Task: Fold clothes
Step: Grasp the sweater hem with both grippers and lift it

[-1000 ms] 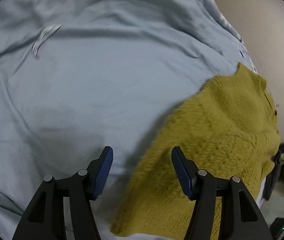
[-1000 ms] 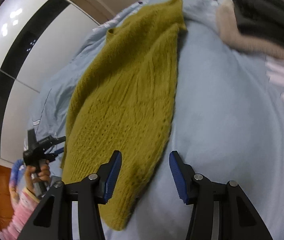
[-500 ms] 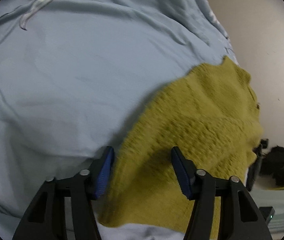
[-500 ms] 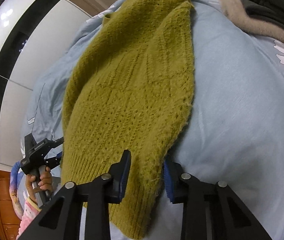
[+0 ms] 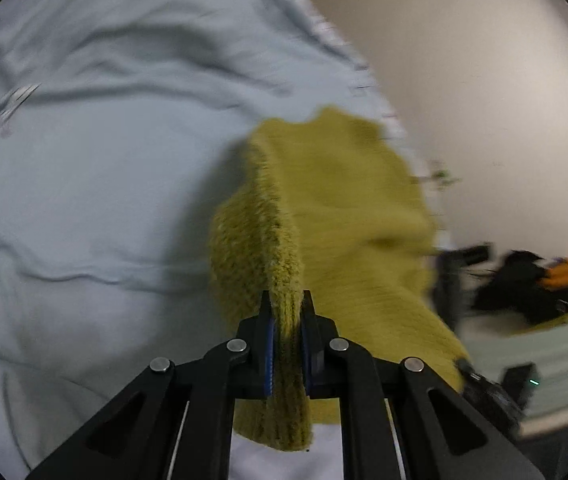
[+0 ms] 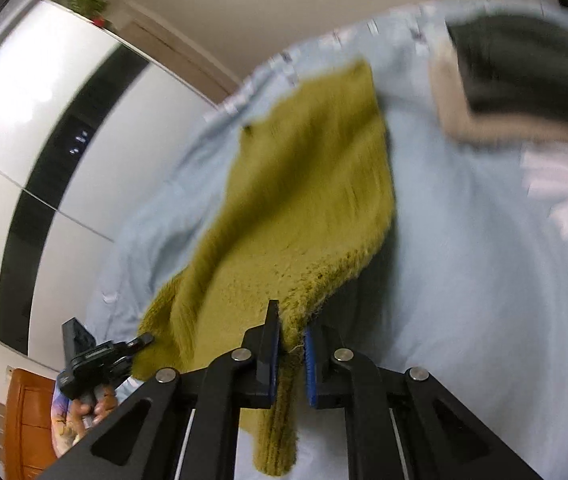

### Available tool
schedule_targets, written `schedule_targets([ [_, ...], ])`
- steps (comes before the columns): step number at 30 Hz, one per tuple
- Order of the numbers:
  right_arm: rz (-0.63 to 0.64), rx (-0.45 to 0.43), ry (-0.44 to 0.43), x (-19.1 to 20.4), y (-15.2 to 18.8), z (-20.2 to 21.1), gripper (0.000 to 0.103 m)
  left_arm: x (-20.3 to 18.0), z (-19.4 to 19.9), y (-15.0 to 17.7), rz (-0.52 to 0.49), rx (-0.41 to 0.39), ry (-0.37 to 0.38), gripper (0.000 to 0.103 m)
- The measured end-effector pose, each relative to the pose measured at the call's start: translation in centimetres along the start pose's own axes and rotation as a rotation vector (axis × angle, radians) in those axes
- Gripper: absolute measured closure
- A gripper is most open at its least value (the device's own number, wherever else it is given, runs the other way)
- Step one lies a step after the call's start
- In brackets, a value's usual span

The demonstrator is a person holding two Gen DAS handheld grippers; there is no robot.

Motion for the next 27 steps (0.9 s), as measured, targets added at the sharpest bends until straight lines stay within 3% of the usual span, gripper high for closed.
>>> schedule_targets([
  [3,0.029,-0.09,0.005,0.0,-2.4,4.0,0.092,-4.2,1.8,0.6,-0.041,-0.004,0.123,0.093],
  [6,0.035,-0.171,0.025,-1.6,-3.6,8.4,0.092,-6.3,2.1,1.9,-0.076,-0.001,0.186,0.093],
  [10,-0.022,-0.169,0.078,-6.1,-1.9,10.1,0.092,-3.9,1.3,4.1,-0.022,0.027,0.152,0.093],
  [15,-0.166,-0.028,0.123,-12.4,3.1,6.4,0.092,0.0,-0.5,6.6,0.095,0.077,0.103,0.093],
  [21,-0.248,0.019,0.076,-15.0,5.1,3.9,0.091,4.7,-2.7,9.6,0.236,0.136,0.042,0.092],
  [27,-0.237,0.042,0.032,-16.0,5.4,4.1,0.088,3.4,-3.8,10.0,0.154,0.158,-0.066,0.08],
])
Point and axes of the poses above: each gripper's, at about its wrist camera, not at the fingertips, and z roughly against the way its jaws point, x to its left, y to its underside, the point moved 5 cm from there along -z, roughly the way its jaws point, and after that the axes turned 3 degrees about -x, right-handed, at the moved point
